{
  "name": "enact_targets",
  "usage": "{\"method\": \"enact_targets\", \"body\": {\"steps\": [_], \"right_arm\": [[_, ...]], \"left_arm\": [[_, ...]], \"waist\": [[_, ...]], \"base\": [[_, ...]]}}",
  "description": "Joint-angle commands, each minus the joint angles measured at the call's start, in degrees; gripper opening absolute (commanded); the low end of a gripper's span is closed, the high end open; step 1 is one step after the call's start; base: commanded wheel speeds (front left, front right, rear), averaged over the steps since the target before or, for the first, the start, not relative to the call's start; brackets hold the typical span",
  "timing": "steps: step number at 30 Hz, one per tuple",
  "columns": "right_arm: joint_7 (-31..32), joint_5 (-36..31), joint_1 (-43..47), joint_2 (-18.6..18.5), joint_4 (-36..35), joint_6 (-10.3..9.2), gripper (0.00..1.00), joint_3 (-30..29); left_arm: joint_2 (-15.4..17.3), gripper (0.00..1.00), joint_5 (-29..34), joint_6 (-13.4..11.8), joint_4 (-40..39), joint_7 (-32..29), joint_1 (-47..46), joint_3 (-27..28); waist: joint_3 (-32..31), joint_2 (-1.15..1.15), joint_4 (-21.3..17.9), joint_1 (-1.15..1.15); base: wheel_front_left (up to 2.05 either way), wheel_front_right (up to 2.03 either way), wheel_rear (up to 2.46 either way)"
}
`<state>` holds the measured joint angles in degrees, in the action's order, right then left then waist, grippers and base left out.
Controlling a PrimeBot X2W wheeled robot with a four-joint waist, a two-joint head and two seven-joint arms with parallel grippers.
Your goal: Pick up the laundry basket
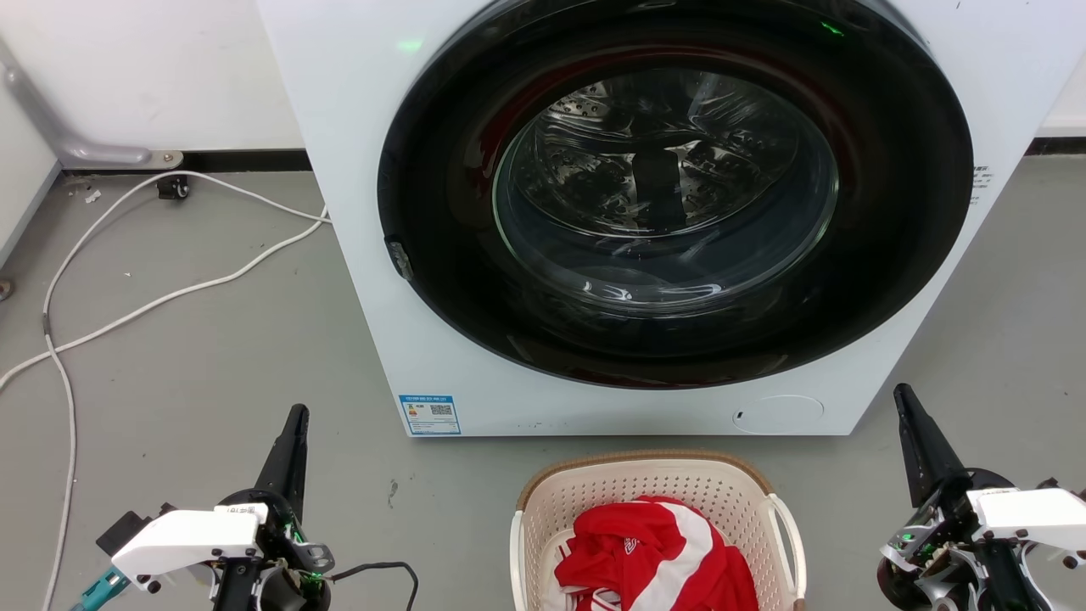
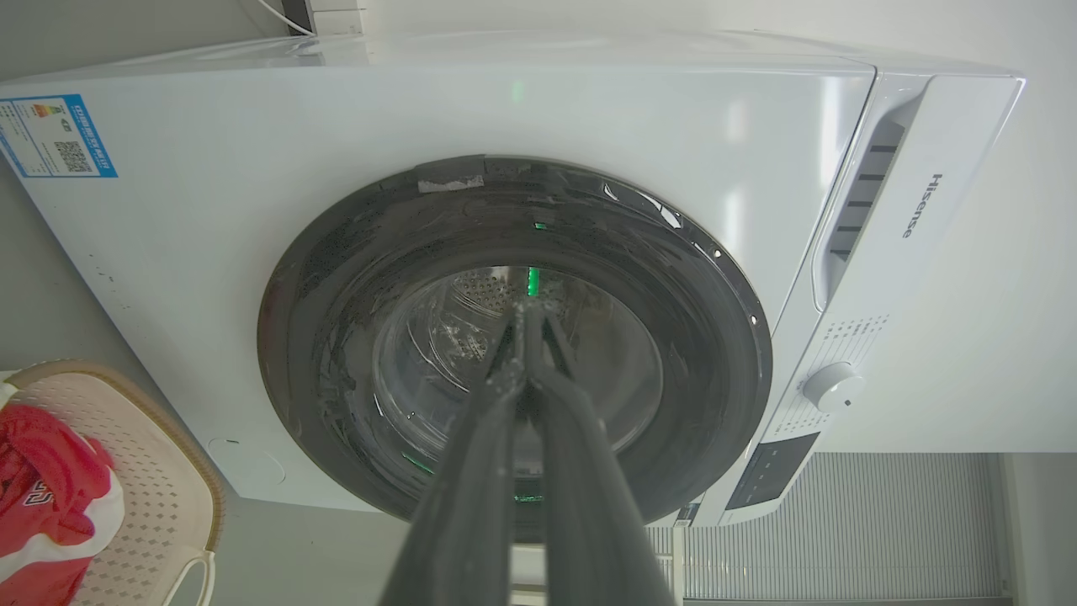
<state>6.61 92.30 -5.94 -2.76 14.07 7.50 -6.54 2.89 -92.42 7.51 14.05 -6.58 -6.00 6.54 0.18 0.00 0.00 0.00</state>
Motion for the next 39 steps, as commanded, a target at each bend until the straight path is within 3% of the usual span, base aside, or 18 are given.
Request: {"method": "enact_targets", "body": {"steps": [1,25,26,34,39], "right_arm": [[0.06,0.23,-0.61,-0.22,0.03,-0.02,0.0,0.07],[0.06,0.23,-0.61,-0.22,0.03,-0.02,0.0,0.06],[-0.04,-0.03,0.1,0.02,0.14,0.0,1.0,0.0],[-1.41,-1.44,1.41,0.11,1.04,-0.01,1.0,0.17],[-2.85,-7.35,1.53,0.09,-0.27,-0.01,1.0,-0.2]], "left_arm": [[-0.05,0.0,0.0,0.15,0.03,-0.11,-0.45,0.11],[-0.05,0.0,0.0,0.15,0.03,-0.11,-0.45,0.1],[-0.01,1.0,0.0,-0.01,0.14,0.05,0.08,-0.04],[-0.15,1.0,1.05,-0.03,0.56,1.41,1.15,-0.71],[-0.13,1.0,5.74,-0.03,-0.35,2.85,1.02,-0.65]], "waist": [[0.0,0.0,0.0,0.0],[0.0,0.0,0.0,0.0],[0.0,0.0,0.0,0.0],[0.04,0.0,-0.01,0.0],[0.11,0.0,-0.03,0.0]], "base": [[0.0,0.0,0.0],[0.0,0.0,0.0],[0.0,0.0,0.0],[0.0,0.0,0.0],[0.0,0.0,0.0]]}}
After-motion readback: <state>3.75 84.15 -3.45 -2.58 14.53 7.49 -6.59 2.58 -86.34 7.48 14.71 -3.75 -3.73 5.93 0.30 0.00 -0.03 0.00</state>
